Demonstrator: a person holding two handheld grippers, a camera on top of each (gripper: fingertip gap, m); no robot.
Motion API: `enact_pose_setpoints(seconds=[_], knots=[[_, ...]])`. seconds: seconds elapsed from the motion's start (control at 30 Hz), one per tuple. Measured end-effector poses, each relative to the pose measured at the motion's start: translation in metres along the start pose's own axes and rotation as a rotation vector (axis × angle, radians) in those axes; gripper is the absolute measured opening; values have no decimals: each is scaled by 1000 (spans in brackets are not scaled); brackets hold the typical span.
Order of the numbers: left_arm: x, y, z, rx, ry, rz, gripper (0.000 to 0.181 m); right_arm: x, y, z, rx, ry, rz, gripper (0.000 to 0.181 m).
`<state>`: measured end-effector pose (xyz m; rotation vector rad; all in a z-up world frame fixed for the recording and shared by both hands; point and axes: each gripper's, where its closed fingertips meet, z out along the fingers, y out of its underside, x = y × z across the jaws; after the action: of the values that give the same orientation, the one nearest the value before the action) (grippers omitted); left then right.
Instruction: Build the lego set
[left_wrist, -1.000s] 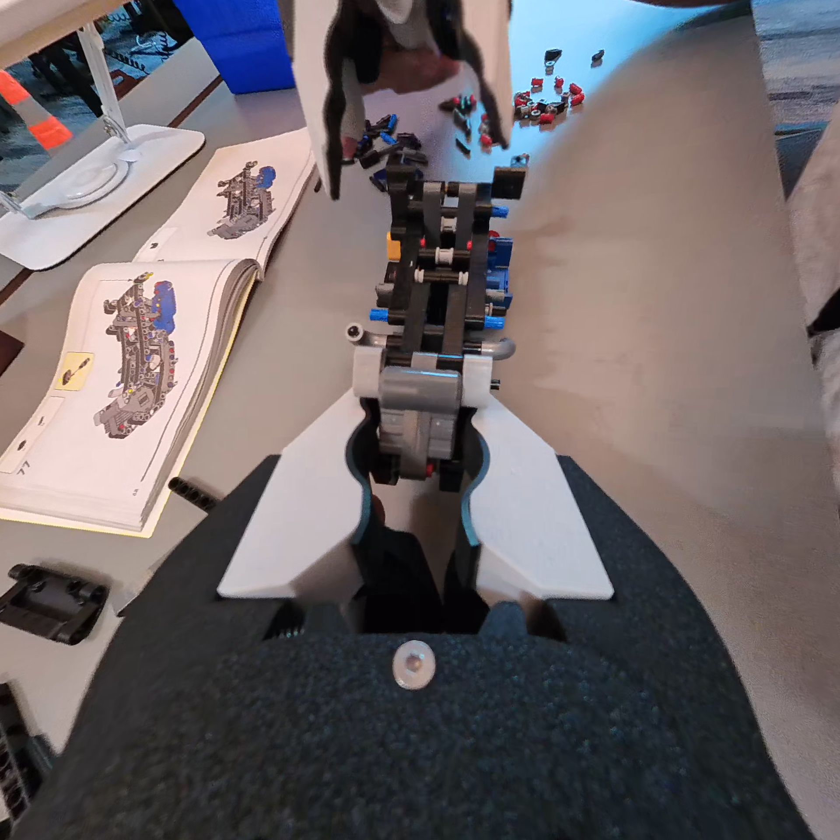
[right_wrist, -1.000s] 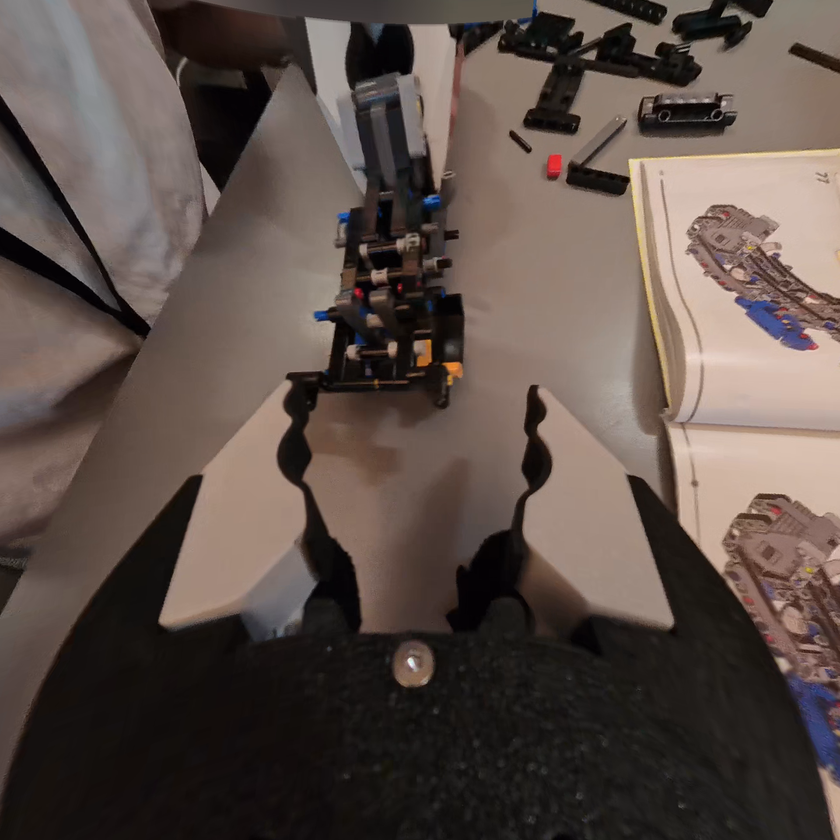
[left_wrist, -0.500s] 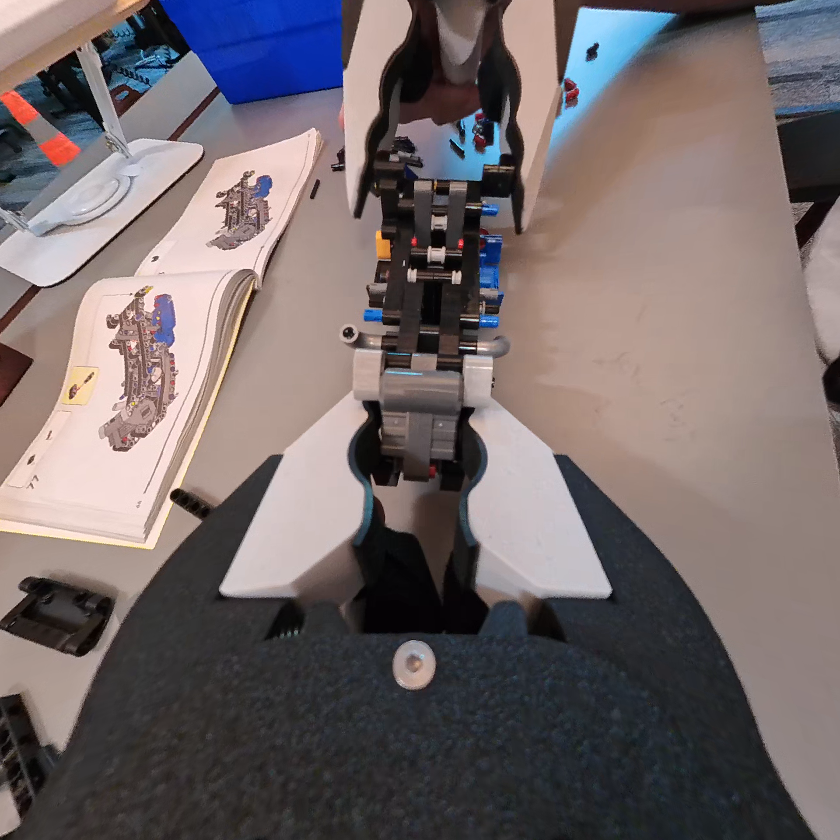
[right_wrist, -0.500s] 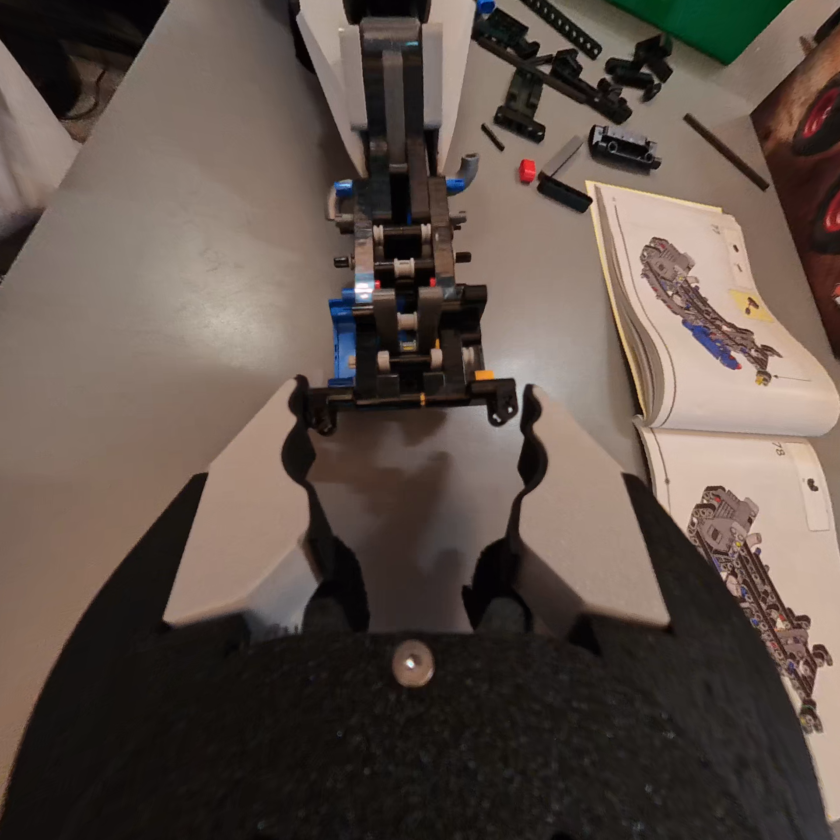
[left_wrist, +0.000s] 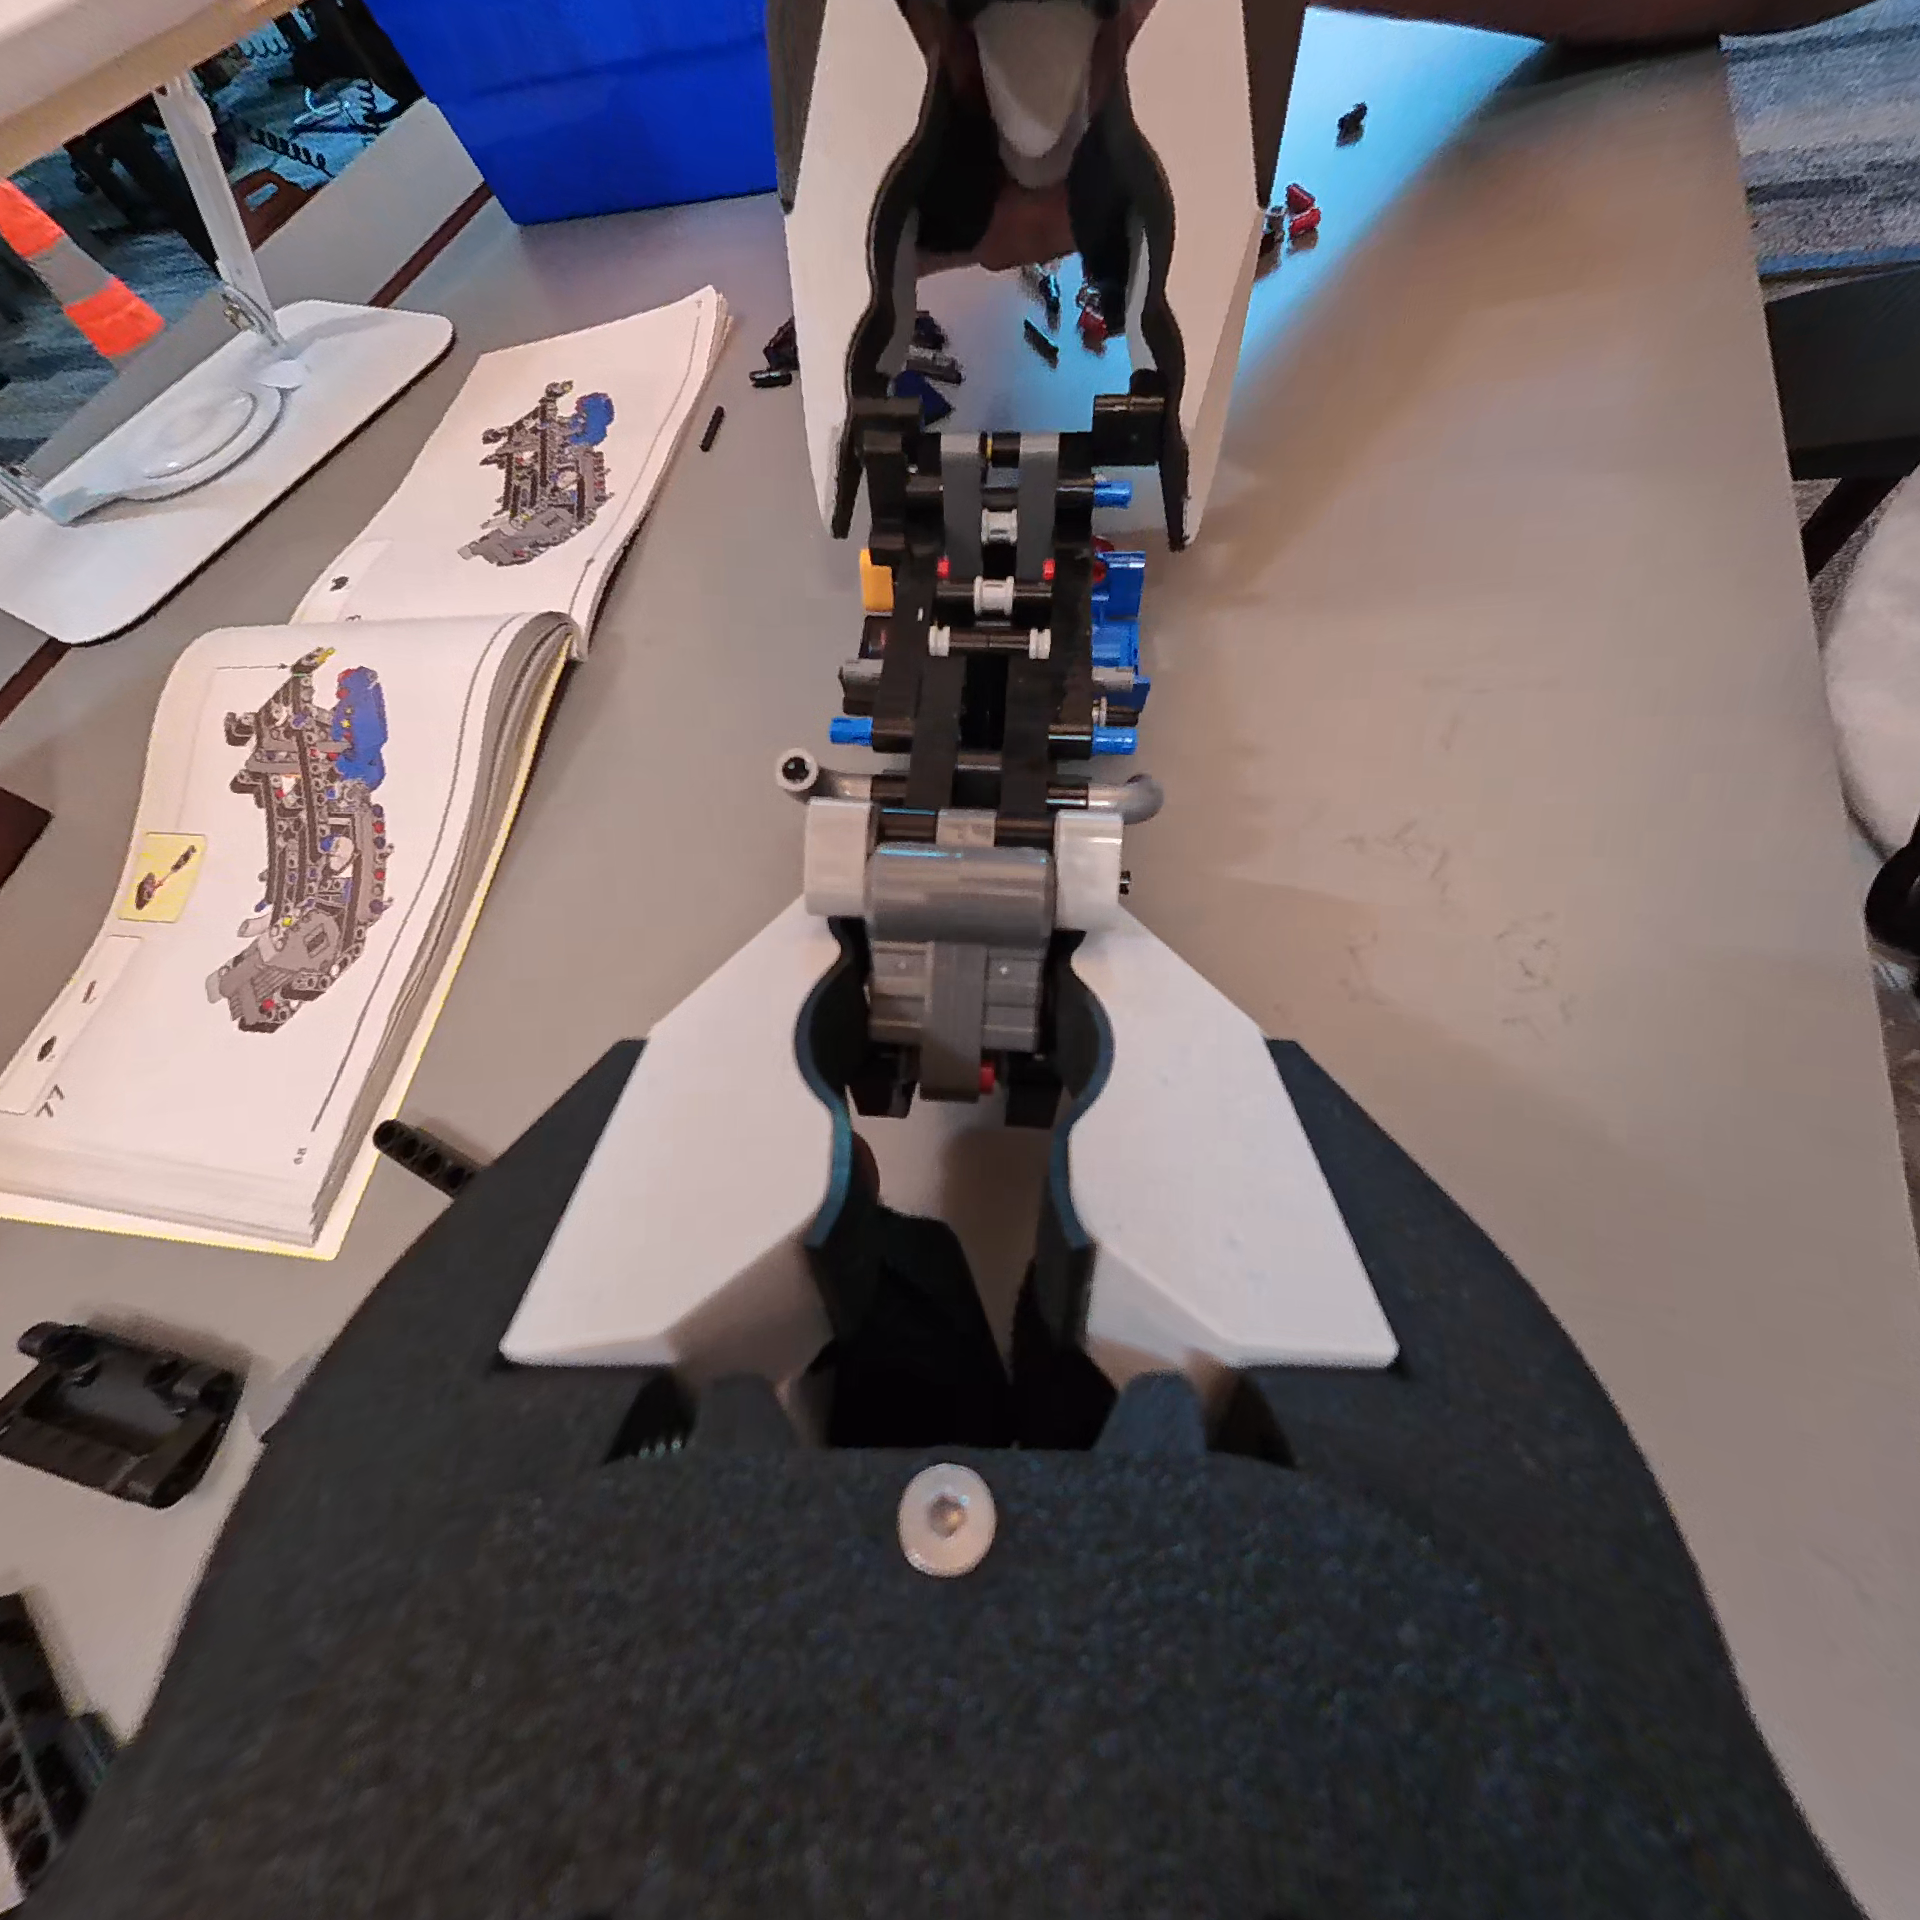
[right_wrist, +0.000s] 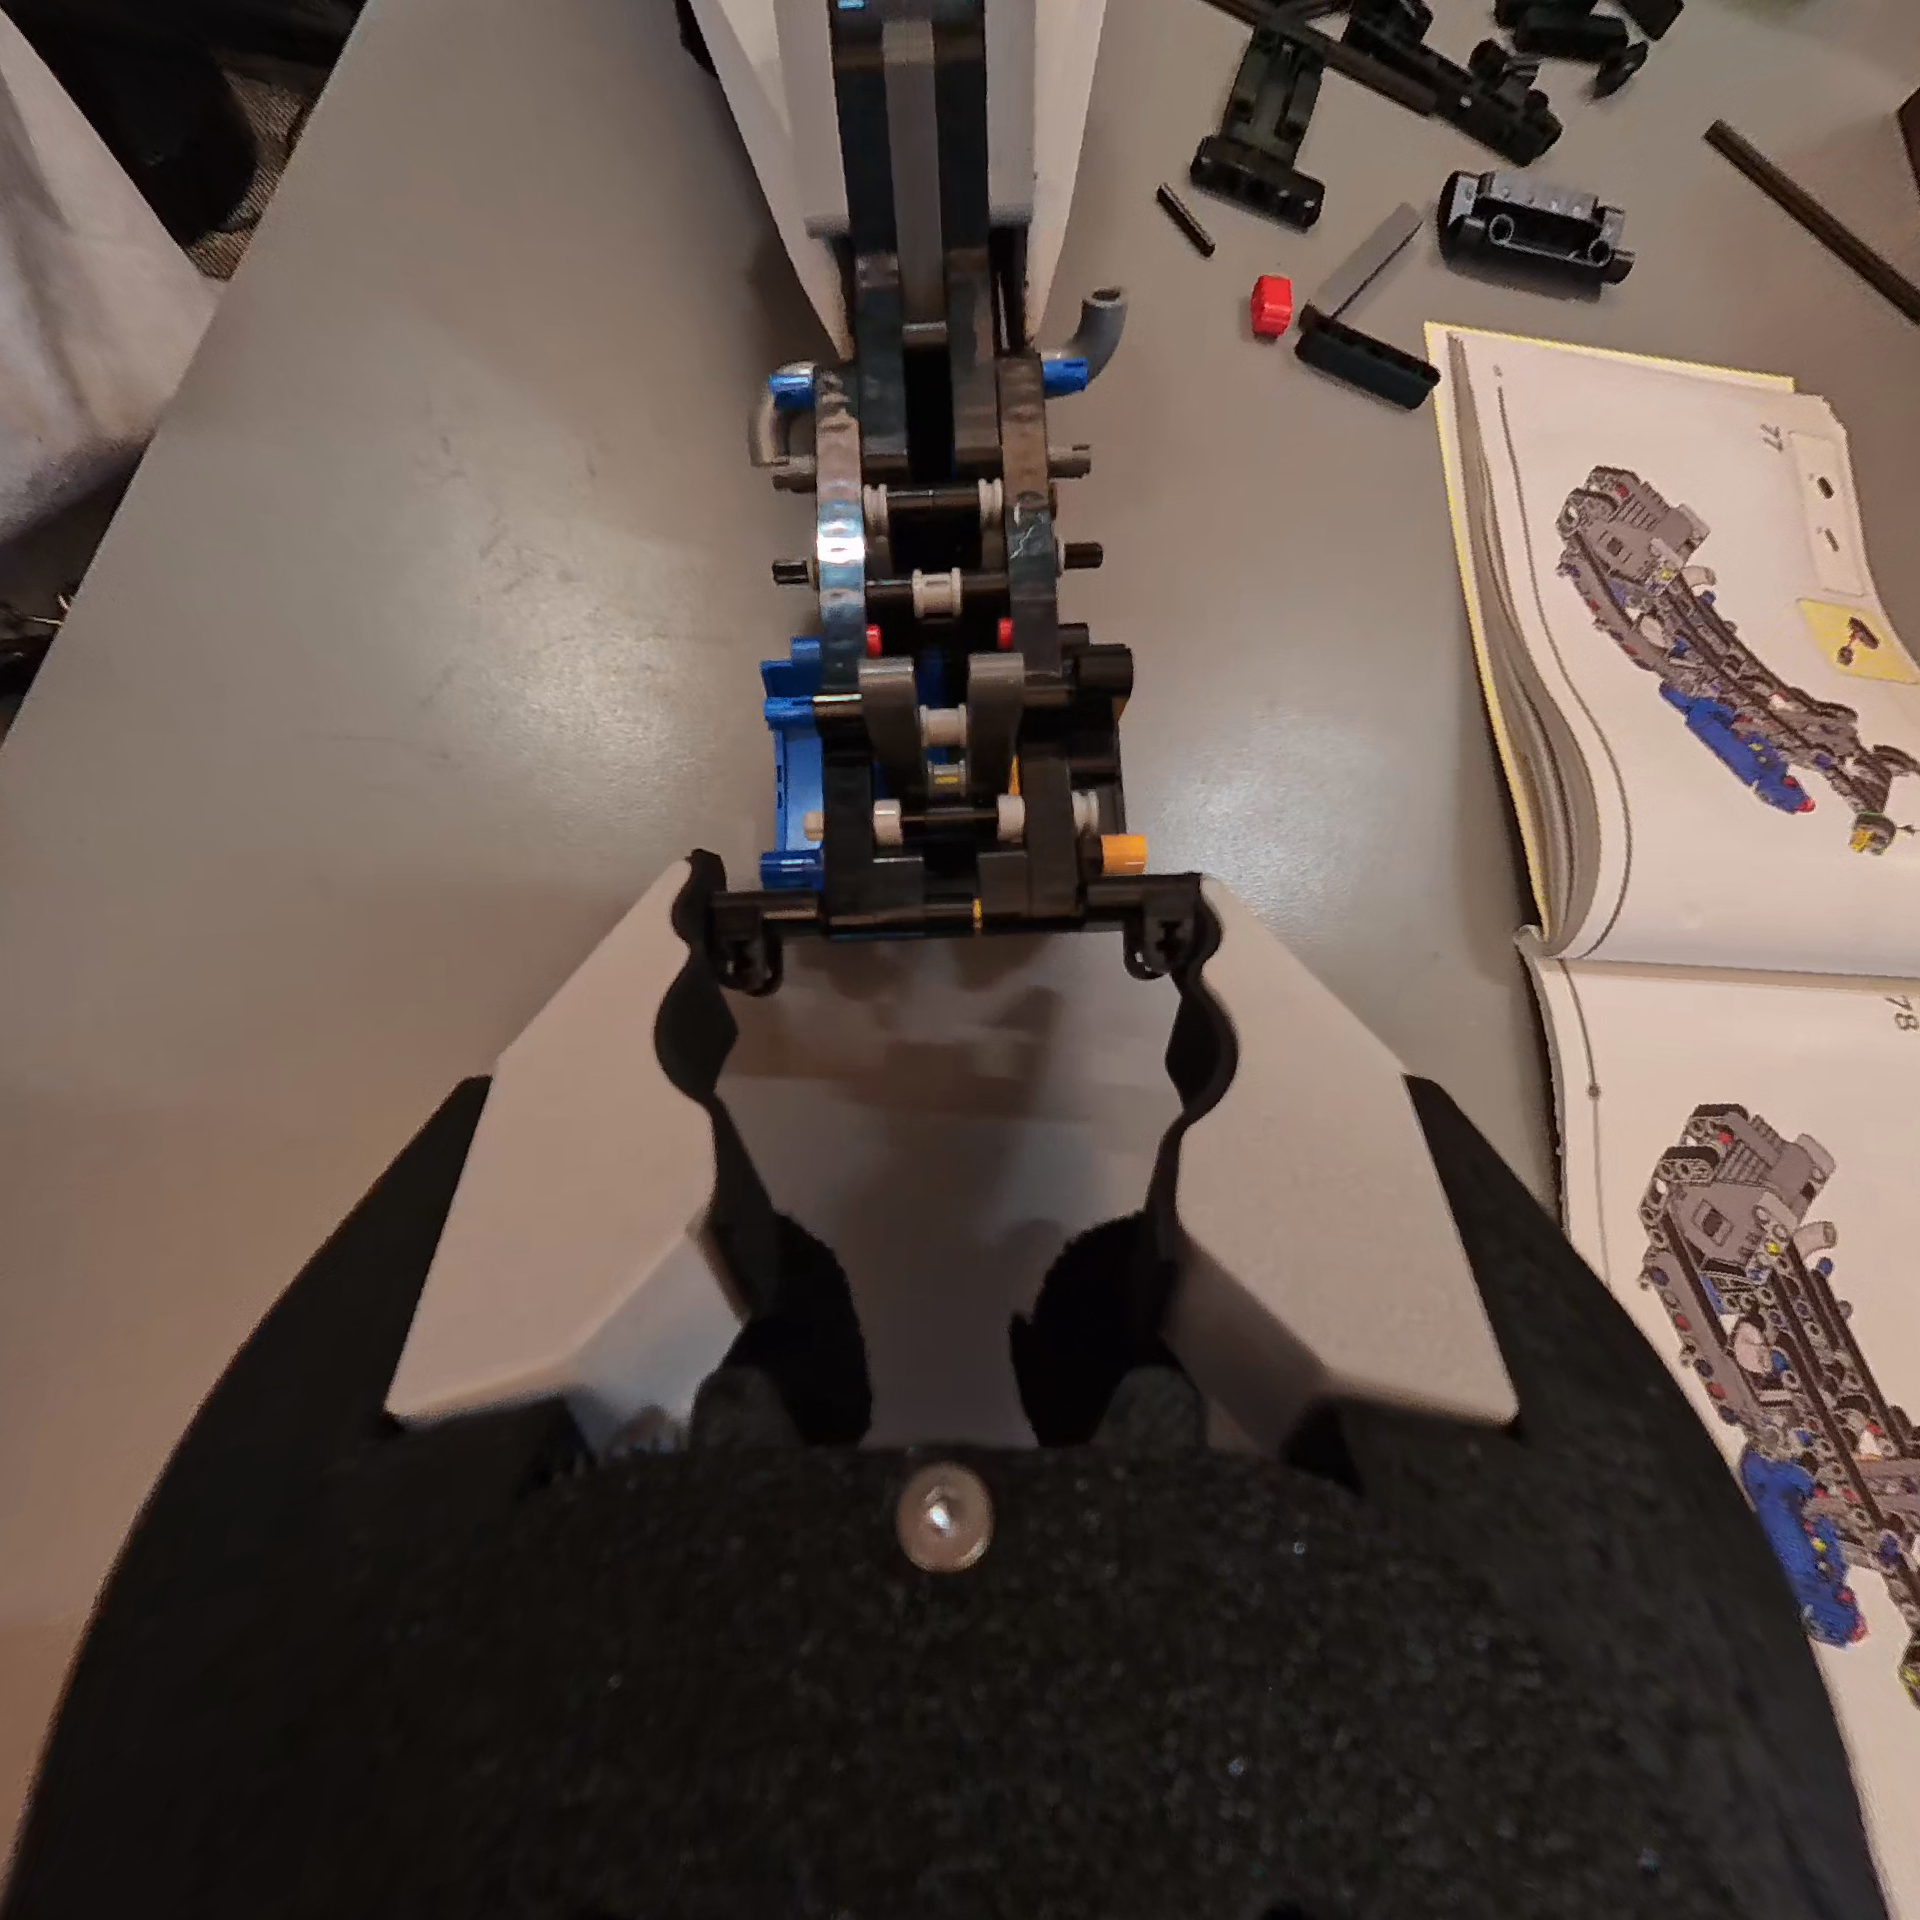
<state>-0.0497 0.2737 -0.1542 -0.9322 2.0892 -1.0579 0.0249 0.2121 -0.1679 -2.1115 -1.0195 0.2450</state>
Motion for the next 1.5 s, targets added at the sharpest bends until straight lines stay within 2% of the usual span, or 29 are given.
enact_pose_setpoints(seconds=[0.03, 0.17, 0.67, 1.17, 1.23, 1.3, 1.37, 1.5], knots=[[0, 0, 0, 0, -1, -3, 27, 0, 0, 0, -3, -6, 14, 85], [0, 1, -1, 7, -4, 1, 27, -3, -3, 0, -13, -8, 35, 90], [1, 0, 0, 0, -11, 5, 27, 0, 1, 2, -39, -2, 24, 84], [-1, 2, -1, 3, -19, 6, 27, 3, -4, 2, 12, 6, 41, 87], [-1, 2, -1, 4, -22, 15, 27, 6, 1, -6, -12, 26, 25, 94], [-1, 2, -2, 4, -23, 15, 28, 6, -5, -22, 48, 10, 59, 94], [-2, 2, -2, 2, -27, 16, 28, 1, -7, -38, 99, -64, 134, 92], [-1, 2, -2, -9, -30, 34, 27, 14, 5, -56, 142, -20, 193, 87]])
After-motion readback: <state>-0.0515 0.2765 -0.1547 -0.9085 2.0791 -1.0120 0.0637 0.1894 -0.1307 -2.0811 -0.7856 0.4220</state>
